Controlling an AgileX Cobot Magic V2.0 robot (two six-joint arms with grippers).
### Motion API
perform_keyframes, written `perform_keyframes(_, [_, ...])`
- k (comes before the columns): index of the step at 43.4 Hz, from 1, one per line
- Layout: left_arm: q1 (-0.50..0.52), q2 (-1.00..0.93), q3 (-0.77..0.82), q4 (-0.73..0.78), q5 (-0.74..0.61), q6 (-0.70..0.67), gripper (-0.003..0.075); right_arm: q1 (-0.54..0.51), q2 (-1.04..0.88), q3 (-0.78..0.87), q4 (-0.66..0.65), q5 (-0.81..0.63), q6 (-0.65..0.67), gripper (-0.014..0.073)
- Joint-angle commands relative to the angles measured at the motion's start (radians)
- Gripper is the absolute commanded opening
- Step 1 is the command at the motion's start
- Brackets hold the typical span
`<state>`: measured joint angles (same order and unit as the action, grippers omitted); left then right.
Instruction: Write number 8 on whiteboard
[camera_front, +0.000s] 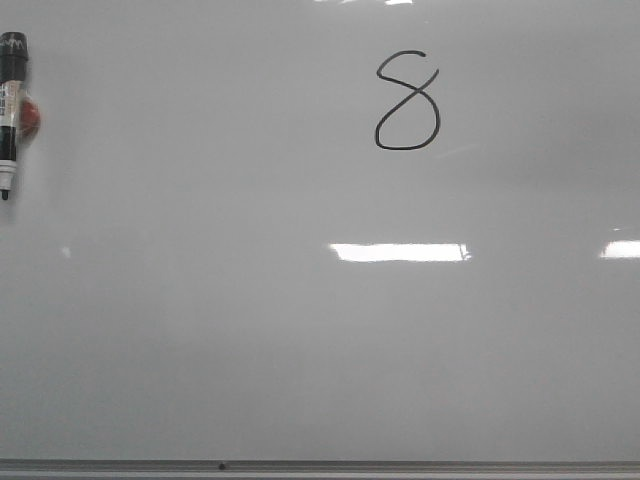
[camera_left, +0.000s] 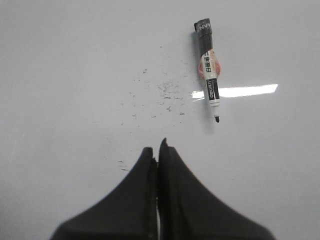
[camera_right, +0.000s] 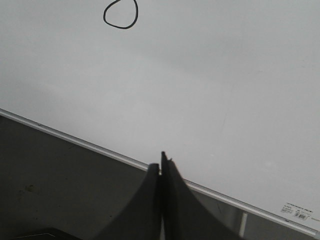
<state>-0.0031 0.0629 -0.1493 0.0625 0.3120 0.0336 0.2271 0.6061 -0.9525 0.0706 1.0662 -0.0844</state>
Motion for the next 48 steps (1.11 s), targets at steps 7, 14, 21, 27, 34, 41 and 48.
perform_keyframes(7, [0.003, -0.083, 0.144, -0.062, -0.262, 0.002, -0.0020, -0.006, 0.004, -0.026, -0.003, -0.059, 0.001, -0.0108])
perform_keyframes(14, [-0.018, -0.082, 0.168, -0.086, -0.287, 0.002, -0.0020, -0.006, 0.004, -0.026, -0.003, -0.053, 0.001, -0.0108])
perform_keyframes(21, [-0.018, -0.082, 0.168, -0.086, -0.289, 0.002, -0.0020, -0.006, 0.004, -0.026, -0.003, -0.053, 0.001, -0.0108])
perform_keyframes(27, [-0.018, -0.082, 0.170, -0.086, -0.312, 0.002, -0.0020, -0.006, 0.004, -0.026, -0.003, -0.053, 0.001, -0.0108])
perform_keyframes(34, [-0.018, -0.082, 0.170, -0.104, -0.364, 0.004, -0.0020, -0.006, 0.004, -0.026, -0.003, -0.053, 0.001, -0.0108])
perform_keyframes(41, [-0.016, -0.082, 0.170, -0.123, -0.382, 0.008, -0.0020, -0.006, 0.004, -0.026, -0.003, -0.053, 0.001, -0.0108])
perform_keyframes(48, [-0.016, -0.082, 0.170, -0.128, -0.384, 0.008, -0.0020, -0.006, 0.004, -0.026, -0.003, -0.053, 0.001, -0.0108])
